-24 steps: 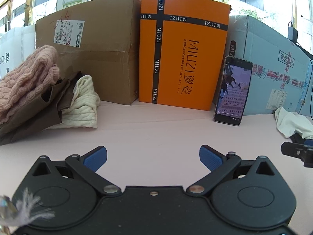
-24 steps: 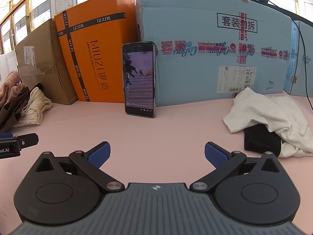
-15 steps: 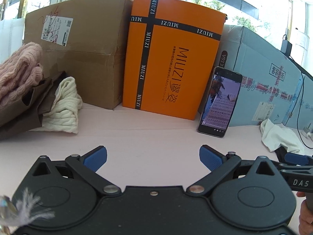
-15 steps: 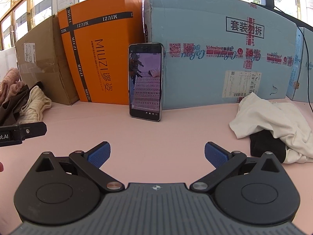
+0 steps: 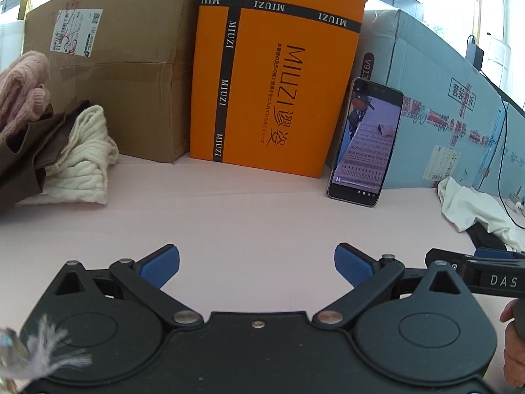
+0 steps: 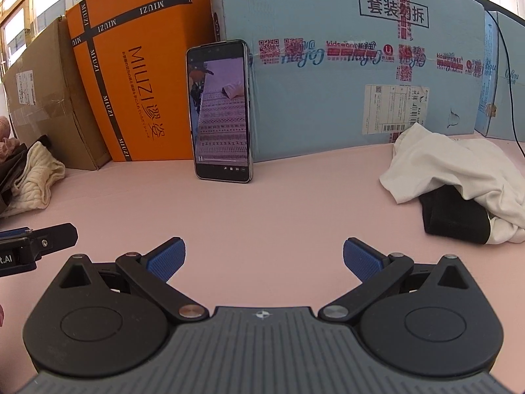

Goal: Fold clothes
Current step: 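Move both open grippers toward the stack of folded clothes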

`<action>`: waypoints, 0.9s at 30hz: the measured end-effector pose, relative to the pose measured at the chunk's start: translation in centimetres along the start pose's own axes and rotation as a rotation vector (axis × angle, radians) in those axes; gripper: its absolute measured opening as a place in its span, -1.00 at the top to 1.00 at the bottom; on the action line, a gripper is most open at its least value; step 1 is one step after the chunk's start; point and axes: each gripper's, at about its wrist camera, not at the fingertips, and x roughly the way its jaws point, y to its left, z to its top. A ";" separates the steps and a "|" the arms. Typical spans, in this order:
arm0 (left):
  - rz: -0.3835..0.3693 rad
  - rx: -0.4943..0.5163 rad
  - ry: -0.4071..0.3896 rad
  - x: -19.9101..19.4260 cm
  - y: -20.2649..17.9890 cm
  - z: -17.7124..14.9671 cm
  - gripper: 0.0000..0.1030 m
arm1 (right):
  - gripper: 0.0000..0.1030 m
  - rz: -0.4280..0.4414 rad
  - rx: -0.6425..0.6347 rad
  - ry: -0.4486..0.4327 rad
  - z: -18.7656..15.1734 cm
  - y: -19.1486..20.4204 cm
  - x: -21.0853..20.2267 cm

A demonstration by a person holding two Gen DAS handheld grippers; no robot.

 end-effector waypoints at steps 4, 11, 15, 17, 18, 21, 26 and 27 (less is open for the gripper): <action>-0.001 0.012 0.019 0.5 -0.2 -0.3 -1.00 | -1.00 0.006 -0.001 0.014 -0.2 0.0 0.3; 0.024 0.031 0.034 0.7 -0.5 -0.4 -1.00 | -1.00 0.009 -0.005 0.021 -0.2 0.0 0.4; 0.029 0.056 0.040 0.4 -1.0 -0.3 -1.00 | -1.00 0.010 -0.008 0.019 -0.3 0.1 0.3; 0.038 0.074 0.038 -0.1 -1.3 -0.3 -1.00 | -1.00 0.009 -0.015 0.018 -0.4 0.2 0.3; 0.052 0.081 0.033 -0.4 -1.4 -0.2 -1.00 | -1.00 0.009 -0.018 0.016 -0.4 0.3 0.3; 0.084 0.078 0.022 -1.6 -1.4 0.1 -1.00 | -1.00 0.017 -0.023 0.006 -0.4 0.5 0.1; 0.148 0.059 -0.034 -4.9 -0.3 0.7 -1.00 | -1.00 0.067 -0.055 -0.026 0.2 2.2 -1.6; 0.161 0.050 -0.052 -5.6 0.0 0.8 -1.00 | -1.00 0.082 -0.067 -0.033 0.4 2.8 -2.1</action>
